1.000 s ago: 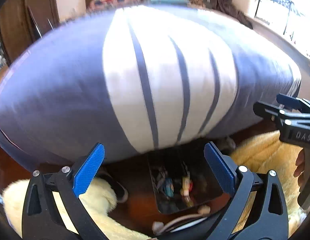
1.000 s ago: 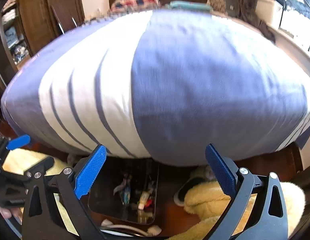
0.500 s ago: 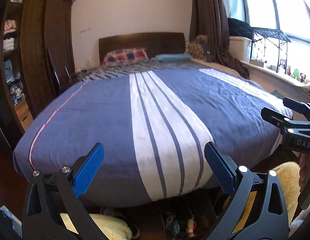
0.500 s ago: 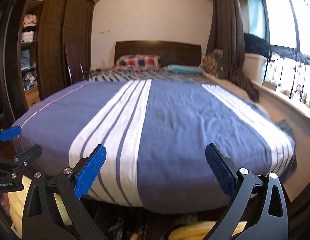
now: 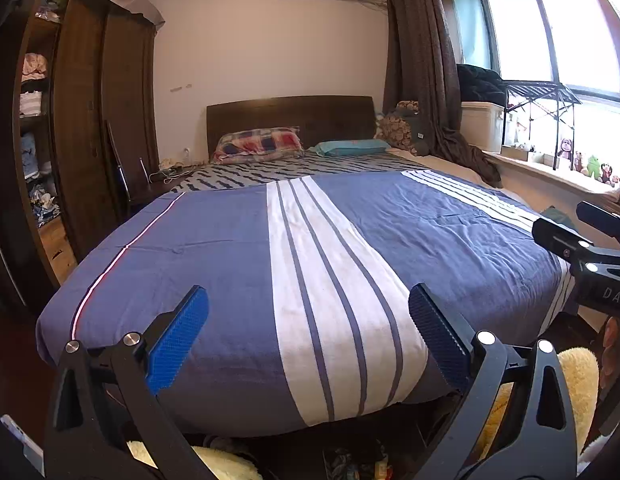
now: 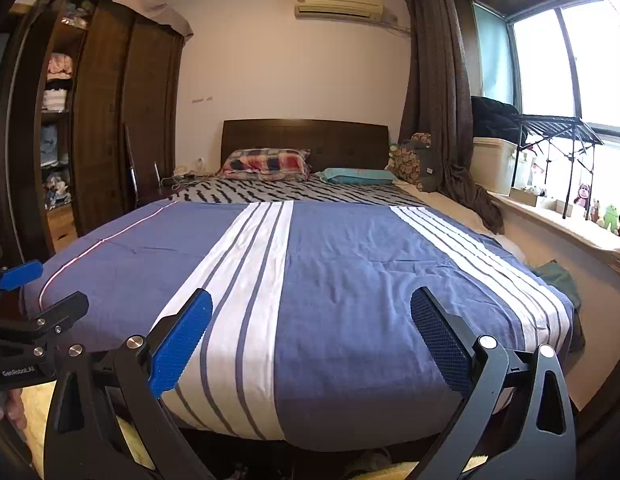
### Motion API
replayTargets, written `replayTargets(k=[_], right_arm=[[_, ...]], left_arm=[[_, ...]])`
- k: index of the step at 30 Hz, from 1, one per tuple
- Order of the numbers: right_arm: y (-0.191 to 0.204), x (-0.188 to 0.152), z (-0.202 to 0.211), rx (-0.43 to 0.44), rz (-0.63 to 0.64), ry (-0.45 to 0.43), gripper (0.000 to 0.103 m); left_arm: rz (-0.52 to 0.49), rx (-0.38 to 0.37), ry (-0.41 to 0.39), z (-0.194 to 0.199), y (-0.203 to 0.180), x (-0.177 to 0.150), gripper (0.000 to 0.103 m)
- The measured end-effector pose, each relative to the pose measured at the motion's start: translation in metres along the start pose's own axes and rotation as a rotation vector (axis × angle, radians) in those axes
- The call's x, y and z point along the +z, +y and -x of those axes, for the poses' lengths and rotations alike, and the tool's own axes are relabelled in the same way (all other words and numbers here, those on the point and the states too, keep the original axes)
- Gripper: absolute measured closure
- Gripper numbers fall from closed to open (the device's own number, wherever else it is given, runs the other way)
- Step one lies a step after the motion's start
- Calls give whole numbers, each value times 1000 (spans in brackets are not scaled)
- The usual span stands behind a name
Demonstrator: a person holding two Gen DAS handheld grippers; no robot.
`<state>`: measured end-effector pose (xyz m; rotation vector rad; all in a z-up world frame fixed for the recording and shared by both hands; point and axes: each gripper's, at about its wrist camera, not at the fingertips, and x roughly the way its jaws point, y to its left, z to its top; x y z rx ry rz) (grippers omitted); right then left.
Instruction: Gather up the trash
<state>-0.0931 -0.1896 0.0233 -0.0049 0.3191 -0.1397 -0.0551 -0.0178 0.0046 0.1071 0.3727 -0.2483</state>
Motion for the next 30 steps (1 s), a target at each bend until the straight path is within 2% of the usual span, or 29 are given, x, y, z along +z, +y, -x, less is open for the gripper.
replayTargets(k=[30], right_arm=[[3, -1, 1, 29, -4, -4, 3]], left_arm=[[9, 9, 8, 1, 2, 0, 8]])
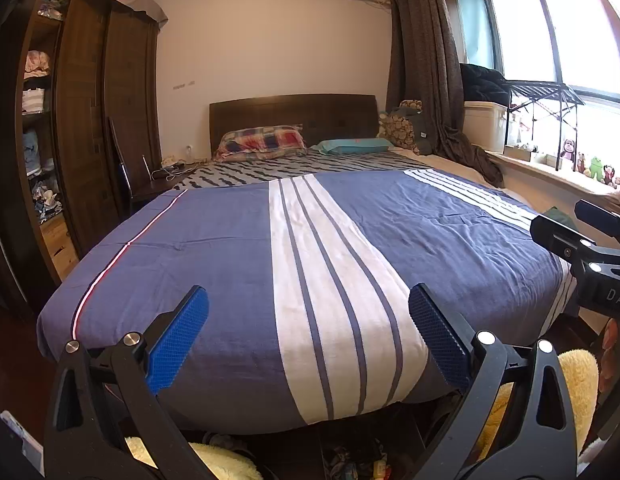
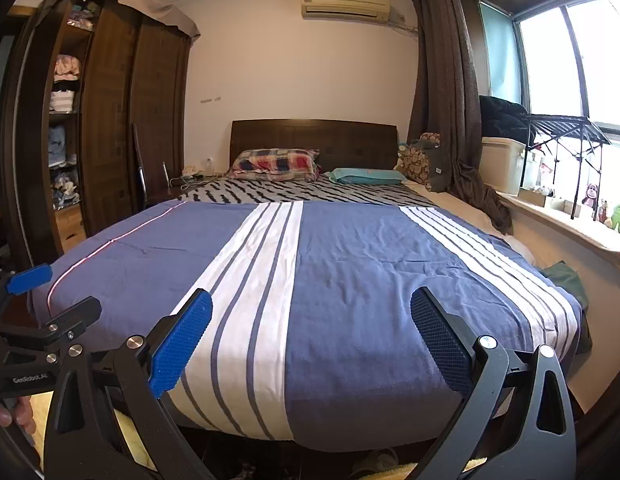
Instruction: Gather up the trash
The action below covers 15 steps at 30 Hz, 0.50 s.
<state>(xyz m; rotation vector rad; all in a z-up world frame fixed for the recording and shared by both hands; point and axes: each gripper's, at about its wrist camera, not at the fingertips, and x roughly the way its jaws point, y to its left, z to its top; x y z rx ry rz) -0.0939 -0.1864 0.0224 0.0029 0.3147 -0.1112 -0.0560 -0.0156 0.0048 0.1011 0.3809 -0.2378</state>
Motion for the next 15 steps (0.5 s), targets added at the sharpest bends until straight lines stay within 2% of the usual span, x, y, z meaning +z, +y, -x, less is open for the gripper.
replayTargets(k=[15], right_arm=[[1, 1, 1, 3, 4, -2, 3]], left_arm=[[6, -6, -12, 2, 0, 2, 8]])
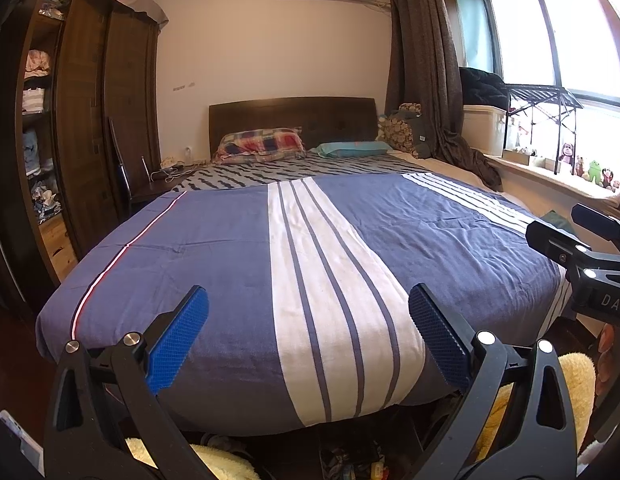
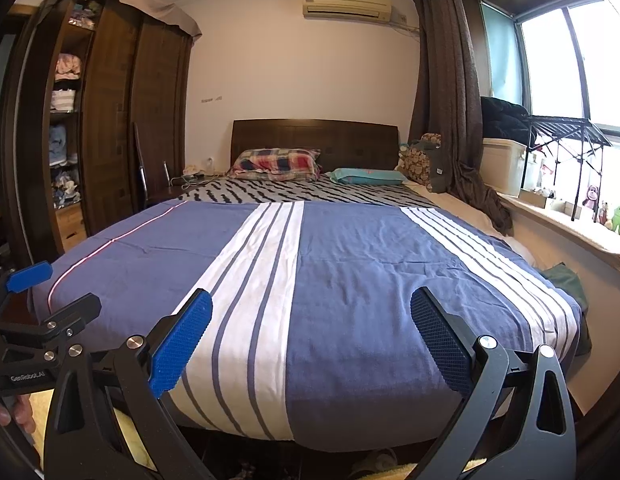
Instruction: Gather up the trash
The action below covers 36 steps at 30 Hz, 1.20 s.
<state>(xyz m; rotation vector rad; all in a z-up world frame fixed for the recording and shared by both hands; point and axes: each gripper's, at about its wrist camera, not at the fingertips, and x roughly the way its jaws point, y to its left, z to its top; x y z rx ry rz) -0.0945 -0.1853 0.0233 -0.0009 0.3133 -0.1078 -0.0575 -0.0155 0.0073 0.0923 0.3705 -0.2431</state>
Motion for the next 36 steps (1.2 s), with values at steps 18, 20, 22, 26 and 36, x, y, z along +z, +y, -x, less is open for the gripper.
replayTargets(k=[18, 20, 22, 26, 36], right_arm=[[-1, 2, 3, 4, -9, -6, 3], [0, 2, 3, 4, -9, -6, 3], [0, 2, 3, 4, -10, -6, 3], [1, 1, 3, 5, -8, -8, 3], [1, 0, 4, 2, -9, -10, 3]], left_arm=[[-5, 2, -8, 5, 1, 0, 8], [-3, 3, -10, 6, 2, 1, 8], [0, 1, -11, 6, 2, 2, 8], [0, -5, -12, 7, 2, 1, 8], [-6, -19, -5, 6, 1, 0, 8]])
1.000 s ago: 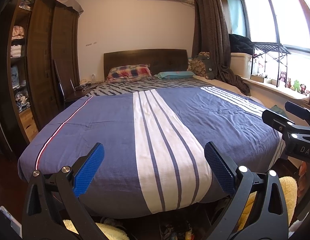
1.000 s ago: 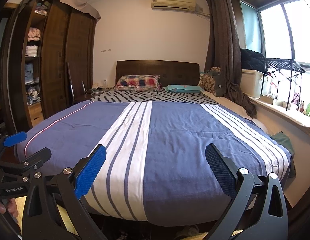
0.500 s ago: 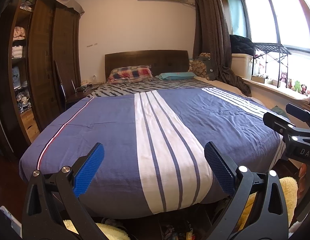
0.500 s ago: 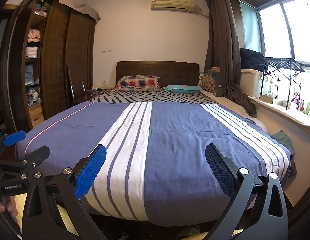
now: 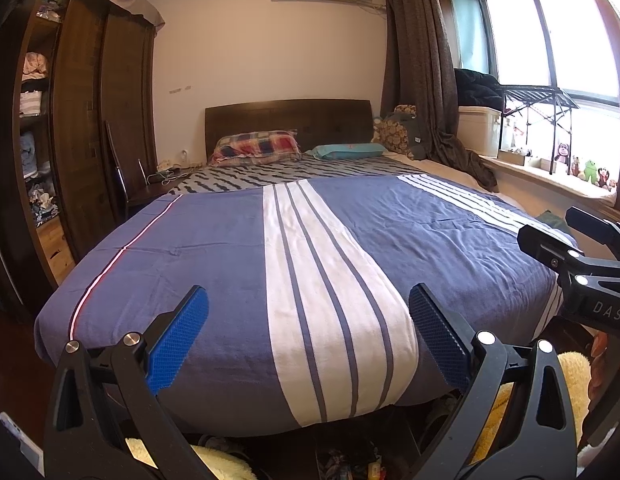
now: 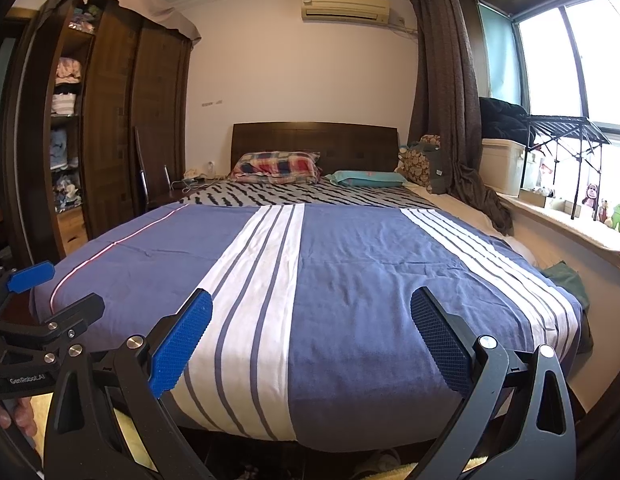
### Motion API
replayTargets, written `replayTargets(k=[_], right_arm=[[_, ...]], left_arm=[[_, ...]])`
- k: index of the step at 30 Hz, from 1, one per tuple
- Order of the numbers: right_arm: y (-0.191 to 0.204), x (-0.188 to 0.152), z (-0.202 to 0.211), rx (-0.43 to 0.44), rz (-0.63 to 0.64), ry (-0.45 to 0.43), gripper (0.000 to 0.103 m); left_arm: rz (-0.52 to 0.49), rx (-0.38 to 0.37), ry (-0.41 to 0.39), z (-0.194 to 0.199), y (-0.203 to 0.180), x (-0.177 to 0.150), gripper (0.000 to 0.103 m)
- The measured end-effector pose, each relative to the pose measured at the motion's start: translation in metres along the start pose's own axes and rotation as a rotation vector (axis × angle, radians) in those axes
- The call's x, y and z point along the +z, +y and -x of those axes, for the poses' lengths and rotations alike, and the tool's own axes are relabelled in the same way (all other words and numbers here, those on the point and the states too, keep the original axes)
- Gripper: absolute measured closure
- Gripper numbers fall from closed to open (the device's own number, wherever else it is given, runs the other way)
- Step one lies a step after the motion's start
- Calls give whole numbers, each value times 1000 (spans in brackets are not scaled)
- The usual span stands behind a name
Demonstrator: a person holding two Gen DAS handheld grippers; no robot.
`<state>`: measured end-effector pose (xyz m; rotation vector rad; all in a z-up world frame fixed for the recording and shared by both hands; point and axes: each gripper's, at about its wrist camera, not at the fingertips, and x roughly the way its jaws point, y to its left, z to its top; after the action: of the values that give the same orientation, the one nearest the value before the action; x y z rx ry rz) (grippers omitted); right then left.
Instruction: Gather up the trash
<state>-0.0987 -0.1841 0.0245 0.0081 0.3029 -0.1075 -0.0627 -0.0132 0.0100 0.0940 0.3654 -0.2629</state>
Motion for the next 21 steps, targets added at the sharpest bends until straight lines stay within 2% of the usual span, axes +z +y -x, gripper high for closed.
replayTargets(k=[21], right_arm=[[0, -1, 0, -1, -15, 4, 3]], left_arm=[[3, 0, 7, -1, -1, 0, 8]])
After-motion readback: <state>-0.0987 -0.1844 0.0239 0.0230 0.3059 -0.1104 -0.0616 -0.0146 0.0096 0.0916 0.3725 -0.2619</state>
